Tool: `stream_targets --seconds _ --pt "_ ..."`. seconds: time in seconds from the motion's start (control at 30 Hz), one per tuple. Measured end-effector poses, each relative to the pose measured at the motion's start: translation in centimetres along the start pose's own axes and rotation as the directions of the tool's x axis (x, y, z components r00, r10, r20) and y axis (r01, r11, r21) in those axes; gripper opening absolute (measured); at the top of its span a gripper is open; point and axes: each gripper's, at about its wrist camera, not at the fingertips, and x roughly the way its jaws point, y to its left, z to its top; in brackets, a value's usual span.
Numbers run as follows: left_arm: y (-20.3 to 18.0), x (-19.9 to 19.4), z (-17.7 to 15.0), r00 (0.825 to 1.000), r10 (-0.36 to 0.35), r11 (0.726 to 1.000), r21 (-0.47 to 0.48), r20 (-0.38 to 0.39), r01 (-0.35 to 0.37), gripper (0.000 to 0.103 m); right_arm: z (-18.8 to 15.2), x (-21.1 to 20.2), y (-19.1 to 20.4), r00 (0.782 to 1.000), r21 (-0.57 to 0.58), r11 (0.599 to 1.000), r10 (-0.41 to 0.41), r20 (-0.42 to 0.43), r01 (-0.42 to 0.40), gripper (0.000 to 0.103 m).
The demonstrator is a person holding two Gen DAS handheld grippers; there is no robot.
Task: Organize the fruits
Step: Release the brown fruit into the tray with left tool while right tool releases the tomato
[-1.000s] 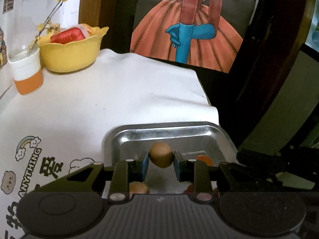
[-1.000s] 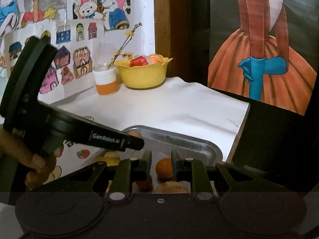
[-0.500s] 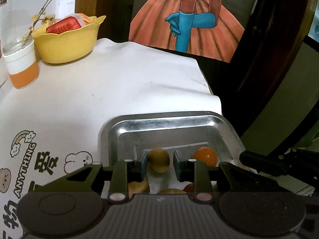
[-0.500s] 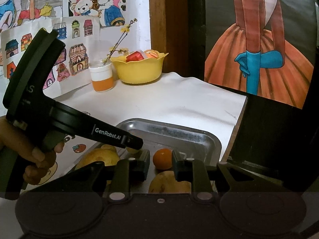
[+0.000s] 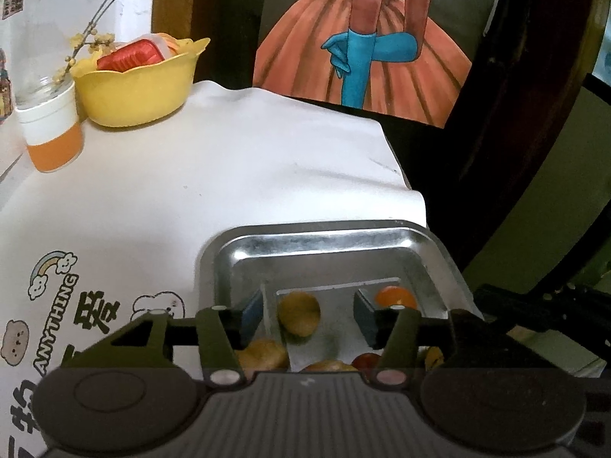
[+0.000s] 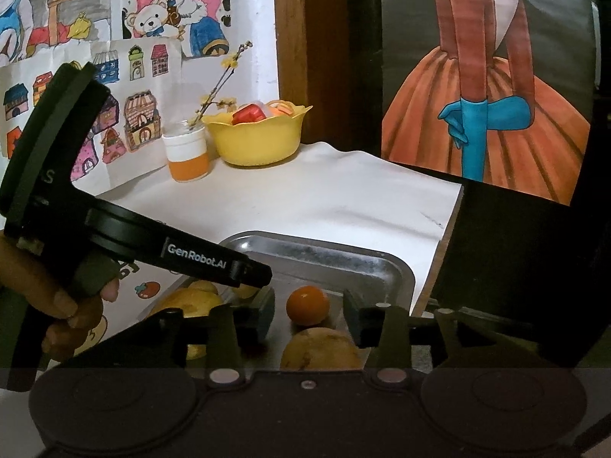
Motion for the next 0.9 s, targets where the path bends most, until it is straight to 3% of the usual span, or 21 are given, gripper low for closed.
stream_targets --seconds 0.57,0.9 --pt "0.7 -3.1 0.4 0.996 0.025 0.998 -0.055 0.083 -0.020 0.096 0.3 -1.8 0.3 0.997 0.041 0.999 -0.030 0.066 0.027 0.084" --pt "1.8 -5.5 0.2 0.987 0.066 0.993 -0.103 0.147 -0.051 0.102 0.6 -3.4 0.7 0.994 0.077 0.997 -0.023 0.108 0.015 0.099"
